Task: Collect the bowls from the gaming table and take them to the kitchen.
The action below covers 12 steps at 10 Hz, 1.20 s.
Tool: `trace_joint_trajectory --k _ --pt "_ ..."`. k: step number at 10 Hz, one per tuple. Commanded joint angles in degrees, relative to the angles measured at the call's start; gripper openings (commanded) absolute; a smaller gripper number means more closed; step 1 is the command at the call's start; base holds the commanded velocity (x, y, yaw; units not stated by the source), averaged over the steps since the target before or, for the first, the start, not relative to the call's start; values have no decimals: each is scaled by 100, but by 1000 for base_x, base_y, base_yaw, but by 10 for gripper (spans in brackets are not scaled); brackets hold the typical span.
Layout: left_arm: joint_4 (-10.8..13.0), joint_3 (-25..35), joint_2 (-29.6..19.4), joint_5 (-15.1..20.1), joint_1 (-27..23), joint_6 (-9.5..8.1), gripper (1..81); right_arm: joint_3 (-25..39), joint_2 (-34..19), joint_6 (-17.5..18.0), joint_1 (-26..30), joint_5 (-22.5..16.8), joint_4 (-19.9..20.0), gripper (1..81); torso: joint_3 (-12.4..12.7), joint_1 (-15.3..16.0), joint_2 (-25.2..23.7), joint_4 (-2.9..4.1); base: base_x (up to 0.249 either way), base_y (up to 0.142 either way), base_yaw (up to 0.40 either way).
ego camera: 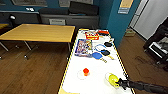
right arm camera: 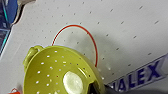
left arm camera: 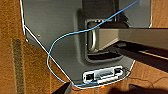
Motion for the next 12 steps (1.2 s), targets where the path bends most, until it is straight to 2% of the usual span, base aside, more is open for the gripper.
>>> trace_joint_trajectory --k 1,2,4,5,6,7,8,9,10,12 --pt "-36 57 10 444 -36 -10 811 1801 -1890 -198 819 -625 -323 10 0 0 0 0 0 0 0" --pt "-36 66 10 444 -53 -10 811 2307 -2334 -376 643 -857 -714 10 0 0 0 0 0 0 0" --pt "-36 66 -7 444 -71 -10 811 3426 -3305 -716 309 -918 -1039 10 0 0 0 0 0 0 0" --pt "-45 66 -8 435 -71 -10 811 3922 -3660 -921 238 -1199 -1040 10 0 0 0 0 0 0 0" --pt "-45 66 -8 435 -71 -10 811 4381 -3951 -1053 90 -1666 -1031 10 0 2 0 0 0 0 0" --pt "-45 66 1 435 -89 -10 811 4671 -4136 -1176 -131 -1859 -996 10 0 2 0 0 0 0 0" --pt "-45 66 10 444 -106 -10 811 4862 -4345 -1350 -561 -1782 -892 10 0 2 0 0 0 0 0" --pt "-36 66 1 444 -124 -10 811 4900 -4452 -1677 -1096 -1596 -565 10 0 2 0 0 0 0 0" --pt "-27 75 -16 453 -124 -10 811 4640 -4452 -2428 -1743 -1042 56 10 0 2 0 0 0 0 0" --pt "-18 83 -43 461 -133 -10 811 4312 -4470 -3726 -2666 -457 1056 10 0 0 0 0 0 0 0"
